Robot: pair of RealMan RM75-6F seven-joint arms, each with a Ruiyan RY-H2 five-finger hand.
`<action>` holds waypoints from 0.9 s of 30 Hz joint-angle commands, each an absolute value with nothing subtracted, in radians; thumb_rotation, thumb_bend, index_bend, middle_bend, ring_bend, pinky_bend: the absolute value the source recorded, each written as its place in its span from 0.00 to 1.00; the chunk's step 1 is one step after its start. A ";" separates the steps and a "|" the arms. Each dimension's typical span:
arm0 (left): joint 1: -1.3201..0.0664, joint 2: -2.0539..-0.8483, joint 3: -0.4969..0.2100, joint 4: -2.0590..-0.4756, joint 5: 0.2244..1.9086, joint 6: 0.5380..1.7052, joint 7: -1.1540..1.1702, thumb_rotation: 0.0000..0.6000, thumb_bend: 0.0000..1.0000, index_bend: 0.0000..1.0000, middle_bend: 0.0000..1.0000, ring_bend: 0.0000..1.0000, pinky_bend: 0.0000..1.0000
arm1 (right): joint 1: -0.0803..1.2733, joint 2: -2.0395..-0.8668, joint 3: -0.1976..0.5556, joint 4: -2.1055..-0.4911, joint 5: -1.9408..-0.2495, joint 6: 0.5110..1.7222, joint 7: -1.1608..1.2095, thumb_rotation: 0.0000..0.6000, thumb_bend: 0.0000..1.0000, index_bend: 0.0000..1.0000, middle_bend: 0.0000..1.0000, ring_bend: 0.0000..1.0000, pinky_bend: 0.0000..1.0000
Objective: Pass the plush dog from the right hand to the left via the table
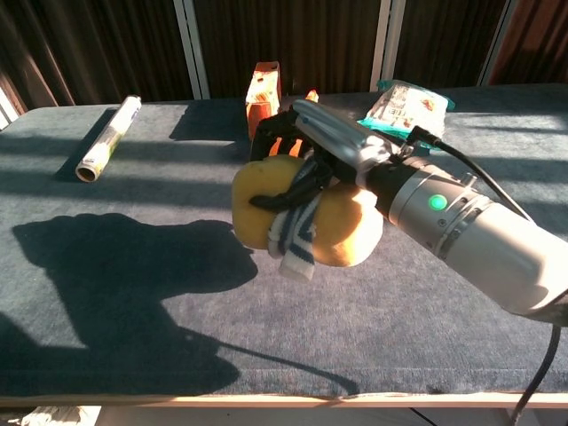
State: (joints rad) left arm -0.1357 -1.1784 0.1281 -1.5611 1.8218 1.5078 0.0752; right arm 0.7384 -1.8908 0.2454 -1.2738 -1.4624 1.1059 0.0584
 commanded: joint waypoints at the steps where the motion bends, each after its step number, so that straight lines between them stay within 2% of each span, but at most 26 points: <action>1: -0.136 -1.177 0.129 -1.561 1.824 1.508 0.073 1.00 0.24 0.09 0.11 0.20 0.34 | 0.798 -1.981 0.277 -1.162 -1.440 1.065 0.094 1.00 0.21 0.72 0.53 0.56 0.89; 4: -0.136 -1.174 0.131 -1.559 1.825 1.508 0.066 1.00 0.24 0.09 0.11 0.20 0.34 | 0.816 -1.995 0.269 -1.129 -1.413 1.003 0.118 1.00 0.21 0.56 0.42 0.40 0.75; 6: -0.136 -1.172 0.131 -1.560 1.824 1.508 0.060 1.00 0.24 0.09 0.11 0.20 0.34 | 0.821 -1.986 0.255 -1.129 -1.407 0.970 0.132 1.00 0.21 0.36 0.26 0.21 0.60; 8: -0.136 -1.171 0.130 -1.560 1.822 1.508 0.057 1.00 0.24 0.09 0.11 0.20 0.34 | 0.819 -1.973 0.240 -1.136 -1.408 0.954 0.147 1.00 0.21 0.20 0.13 0.07 0.47; 10: -0.136 -1.172 0.130 -1.560 1.821 1.506 0.057 1.00 0.24 0.09 0.11 0.20 0.34 | 0.816 -1.949 0.226 -1.152 -1.409 0.938 0.148 1.00 0.21 0.06 0.02 0.00 0.32; 11: -0.137 -1.172 0.131 -1.560 1.822 1.505 0.058 1.00 0.24 0.09 0.11 0.20 0.34 | 0.812 -1.938 0.221 -1.164 -1.409 0.938 0.144 1.00 0.20 0.02 0.01 0.00 0.27; 13: -0.138 -1.172 0.131 -1.561 1.822 1.502 0.061 1.00 0.24 0.09 0.11 0.20 0.34 | 0.798 -1.915 0.216 -1.196 -1.416 0.962 0.143 1.00 0.17 0.00 0.00 0.00 0.14; 15: -0.138 -1.173 0.131 -1.562 1.822 1.500 0.063 1.00 0.24 0.09 0.11 0.20 0.34 | 0.785 -1.891 0.208 -1.224 -1.432 0.990 0.146 1.00 0.14 0.00 0.00 0.00 0.08; 22: -0.141 -1.176 0.132 -1.565 1.822 1.490 0.074 1.00 0.24 0.09 0.11 0.20 0.34 | 0.755 -1.757 0.194 -1.352 -1.502 1.063 0.213 1.00 0.09 0.00 0.00 0.00 0.05; 27: -0.142 -1.178 0.133 -1.565 1.822 1.486 0.080 1.00 0.24 0.09 0.11 0.20 0.34 | 0.700 -1.603 0.156 -1.486 -1.570 1.147 0.247 1.00 0.09 0.00 0.00 0.00 0.04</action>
State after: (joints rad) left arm -0.1414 -1.1782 0.1326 -1.5649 1.8222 1.4863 0.0804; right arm 0.7364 -1.6801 0.1812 -1.4164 -1.5285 1.0967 0.2252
